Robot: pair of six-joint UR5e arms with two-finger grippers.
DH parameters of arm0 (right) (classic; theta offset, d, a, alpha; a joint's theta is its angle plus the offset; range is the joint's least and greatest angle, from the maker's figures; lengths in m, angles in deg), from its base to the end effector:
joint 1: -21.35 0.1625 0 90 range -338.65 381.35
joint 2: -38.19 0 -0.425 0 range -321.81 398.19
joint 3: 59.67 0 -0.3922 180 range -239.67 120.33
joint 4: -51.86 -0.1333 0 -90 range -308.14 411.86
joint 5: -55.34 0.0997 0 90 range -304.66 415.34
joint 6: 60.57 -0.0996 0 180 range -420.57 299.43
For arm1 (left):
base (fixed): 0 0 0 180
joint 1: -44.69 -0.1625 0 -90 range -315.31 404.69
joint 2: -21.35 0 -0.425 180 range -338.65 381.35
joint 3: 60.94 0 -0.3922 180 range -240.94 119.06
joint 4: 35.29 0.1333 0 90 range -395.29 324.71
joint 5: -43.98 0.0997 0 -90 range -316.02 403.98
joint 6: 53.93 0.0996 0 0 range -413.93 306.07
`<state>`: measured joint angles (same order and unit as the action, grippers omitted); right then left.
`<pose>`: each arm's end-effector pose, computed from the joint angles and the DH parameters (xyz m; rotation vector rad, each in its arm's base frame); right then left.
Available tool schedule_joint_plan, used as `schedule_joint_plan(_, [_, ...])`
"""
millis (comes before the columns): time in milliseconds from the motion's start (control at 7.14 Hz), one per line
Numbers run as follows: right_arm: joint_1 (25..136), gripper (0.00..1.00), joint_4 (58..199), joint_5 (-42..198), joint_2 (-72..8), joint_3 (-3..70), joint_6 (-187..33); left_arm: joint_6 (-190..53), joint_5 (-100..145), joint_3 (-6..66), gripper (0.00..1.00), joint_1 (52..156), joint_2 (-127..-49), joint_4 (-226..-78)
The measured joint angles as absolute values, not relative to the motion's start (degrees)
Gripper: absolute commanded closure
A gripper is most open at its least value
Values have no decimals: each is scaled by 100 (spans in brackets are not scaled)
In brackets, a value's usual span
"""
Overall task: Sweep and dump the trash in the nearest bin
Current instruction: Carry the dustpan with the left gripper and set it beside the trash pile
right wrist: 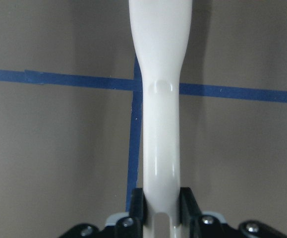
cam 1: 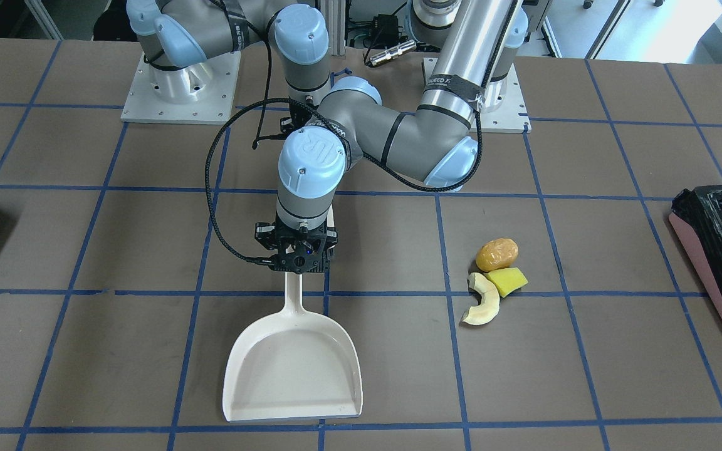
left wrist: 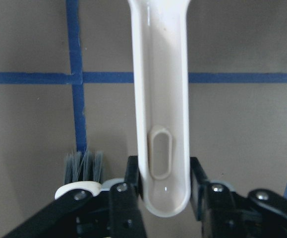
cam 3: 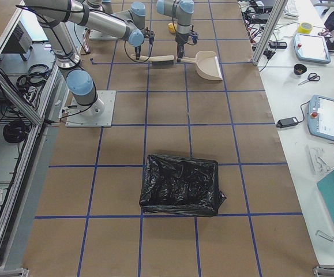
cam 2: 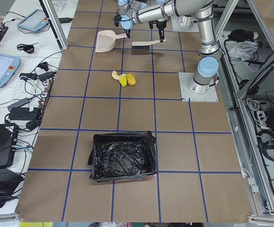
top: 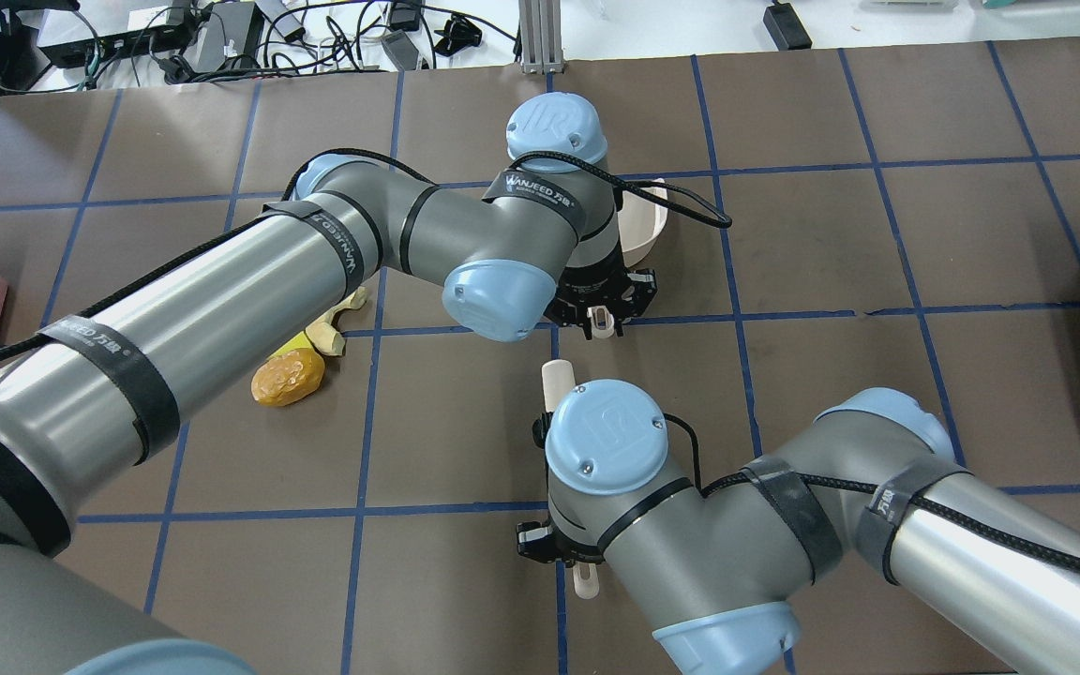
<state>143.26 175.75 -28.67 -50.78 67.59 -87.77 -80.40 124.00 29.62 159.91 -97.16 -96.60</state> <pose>0.3373 -0.2698 0.2380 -0.1205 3.0808 0.1826 -0.4109 -0.5191 0.2466 0.0334 -2.9851 -0.1225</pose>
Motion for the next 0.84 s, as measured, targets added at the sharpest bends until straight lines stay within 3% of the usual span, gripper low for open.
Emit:
schedule_joint_plan(420, [14307, 100, 17377, -2953, -5236, 6759, -8785, -7839, 12579, 2667, 100, 15911, -9519, -10139])
schedule_joint_plan(840, [14138, 100, 17102, -3234, -5465, 6759, -8930, -6842, 12871, 2313, 100, 15124, -9267, -10476])
